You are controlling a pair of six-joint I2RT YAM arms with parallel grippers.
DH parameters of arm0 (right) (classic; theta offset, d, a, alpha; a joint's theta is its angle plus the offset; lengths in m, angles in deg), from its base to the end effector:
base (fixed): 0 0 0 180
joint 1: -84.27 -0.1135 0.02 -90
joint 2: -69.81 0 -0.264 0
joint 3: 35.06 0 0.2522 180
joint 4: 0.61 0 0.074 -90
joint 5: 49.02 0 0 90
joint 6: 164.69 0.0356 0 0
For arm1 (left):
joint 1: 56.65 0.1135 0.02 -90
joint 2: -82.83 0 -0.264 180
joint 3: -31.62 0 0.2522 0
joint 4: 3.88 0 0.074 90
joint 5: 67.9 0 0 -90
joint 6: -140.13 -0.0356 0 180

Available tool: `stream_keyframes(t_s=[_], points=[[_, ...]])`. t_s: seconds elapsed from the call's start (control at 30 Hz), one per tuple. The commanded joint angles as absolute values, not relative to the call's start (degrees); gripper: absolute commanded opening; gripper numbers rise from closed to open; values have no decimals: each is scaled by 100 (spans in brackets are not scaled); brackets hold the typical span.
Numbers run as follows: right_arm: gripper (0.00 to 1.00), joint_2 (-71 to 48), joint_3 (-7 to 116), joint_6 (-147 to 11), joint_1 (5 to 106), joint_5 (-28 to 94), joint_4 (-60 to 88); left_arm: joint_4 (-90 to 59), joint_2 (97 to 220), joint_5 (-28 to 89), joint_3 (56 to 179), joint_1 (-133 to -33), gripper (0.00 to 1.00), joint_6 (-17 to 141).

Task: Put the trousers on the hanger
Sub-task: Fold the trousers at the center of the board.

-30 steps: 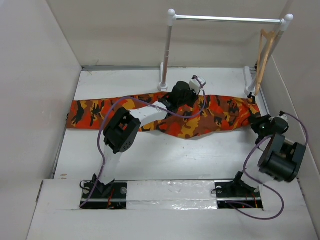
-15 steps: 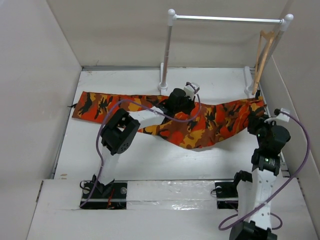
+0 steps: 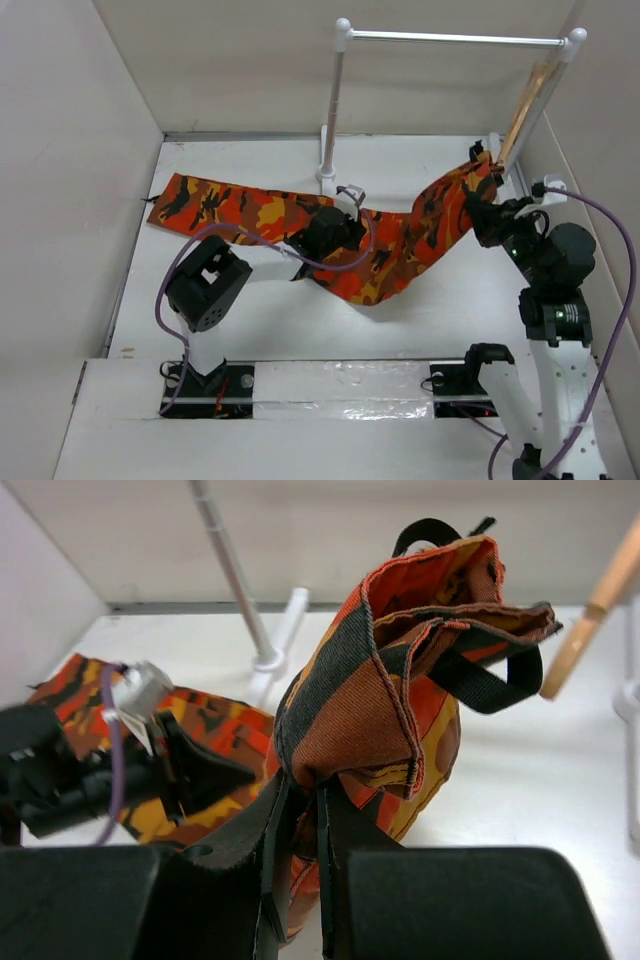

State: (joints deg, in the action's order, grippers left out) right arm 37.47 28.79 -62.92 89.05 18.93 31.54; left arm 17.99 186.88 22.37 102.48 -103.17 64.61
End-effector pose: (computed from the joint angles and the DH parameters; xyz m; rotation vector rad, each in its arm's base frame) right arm 0.1197 0.0034 0.3853 -0.0732 1.5936 0.3991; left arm 0.2769 -0.2923 0.2100 0.5096 1.7621 -0.7668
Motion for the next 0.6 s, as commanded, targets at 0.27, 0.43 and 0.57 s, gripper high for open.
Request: stream_keyframes(t_s=[0.27,0.43,0.57], points=[[0,2367,5277,-6818,7900,2743,2579,2867,17546,1006,8529,-10631,0,6877],[0,2156,6270,-7108,8005,2815,2878,3025,17993,1269,8484,-10867,0,6920],[0,2050,6553,-7231,8005,2788,3020,3078,18547,1392,8774,-11279,0,6982]])
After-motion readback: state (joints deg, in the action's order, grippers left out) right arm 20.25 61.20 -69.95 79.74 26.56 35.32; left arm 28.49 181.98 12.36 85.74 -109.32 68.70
